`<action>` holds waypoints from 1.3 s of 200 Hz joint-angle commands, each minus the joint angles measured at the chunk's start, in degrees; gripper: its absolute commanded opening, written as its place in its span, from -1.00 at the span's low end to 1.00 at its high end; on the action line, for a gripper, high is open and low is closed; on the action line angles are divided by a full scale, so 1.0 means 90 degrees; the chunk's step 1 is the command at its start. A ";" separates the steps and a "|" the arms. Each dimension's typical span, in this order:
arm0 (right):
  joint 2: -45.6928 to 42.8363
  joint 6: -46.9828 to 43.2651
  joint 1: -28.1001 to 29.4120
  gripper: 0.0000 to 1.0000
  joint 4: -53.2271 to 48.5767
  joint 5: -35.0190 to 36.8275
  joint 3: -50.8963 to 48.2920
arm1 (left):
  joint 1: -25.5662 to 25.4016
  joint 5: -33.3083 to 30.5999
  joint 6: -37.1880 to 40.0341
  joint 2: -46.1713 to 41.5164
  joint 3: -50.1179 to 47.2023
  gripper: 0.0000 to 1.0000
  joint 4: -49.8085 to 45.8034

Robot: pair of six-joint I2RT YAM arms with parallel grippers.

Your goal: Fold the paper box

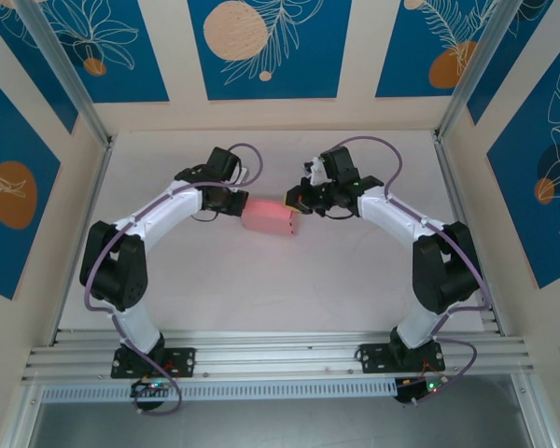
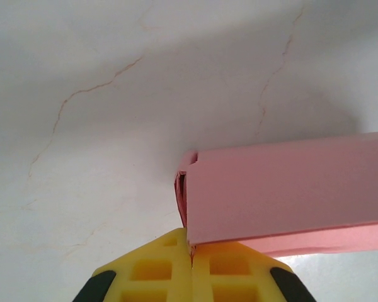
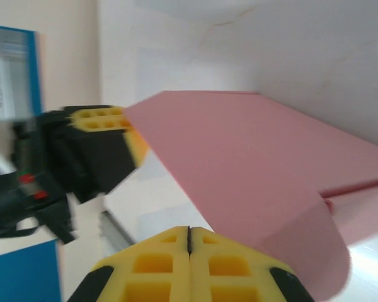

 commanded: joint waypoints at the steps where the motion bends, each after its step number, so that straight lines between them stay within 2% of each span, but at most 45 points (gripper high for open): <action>1: -0.0412 -0.0700 0.0198 -0.75 -0.1259 0.1169 0.0228 | -0.0082 0.0036 0.0081 0.0146 0.0121 -1.00 -0.0387; 24: -0.0813 -0.1068 0.0324 -0.57 -0.1614 0.1498 0.0290 | -0.0111 0.0001 0.0084 0.0180 0.0181 -1.00 -0.0447; 48: -0.1222 -0.1608 0.0582 -0.24 -0.2242 0.2492 0.0389 | -0.0122 -0.0033 0.0087 0.0229 0.0226 -1.00 -0.0486; 77: -0.1269 -0.2107 0.0814 0.05 -0.2649 0.3490 0.0314 | -0.0160 -0.0016 0.0094 0.0286 0.0325 -1.00 -0.0520; 100: -0.1105 -0.2427 0.0978 0.12 -0.2362 0.3798 0.0131 | -0.0181 -0.0040 0.0110 0.0326 0.0349 -1.00 -0.0564; 161: -0.0235 -0.2879 0.1013 0.04 -0.1988 0.3691 0.0451 | -0.0190 -0.0040 0.0110 0.0357 0.0406 -1.00 -0.0603; 187: 0.0025 -0.2868 0.1005 -0.16 -0.2007 0.3691 0.0660 | -0.0183 0.0031 0.0083 0.0385 0.0437 -1.00 -0.0593; 236: 0.0318 -0.2939 0.0994 -0.28 -0.1904 0.3729 0.0933 | -0.0190 0.0155 0.0064 0.0317 0.0407 -1.00 -0.0554; 260: 0.0493 -0.2947 0.0993 -0.42 -0.2020 0.3791 0.1164 | -0.0190 0.0160 0.0060 0.0336 0.0393 -1.00 -0.0546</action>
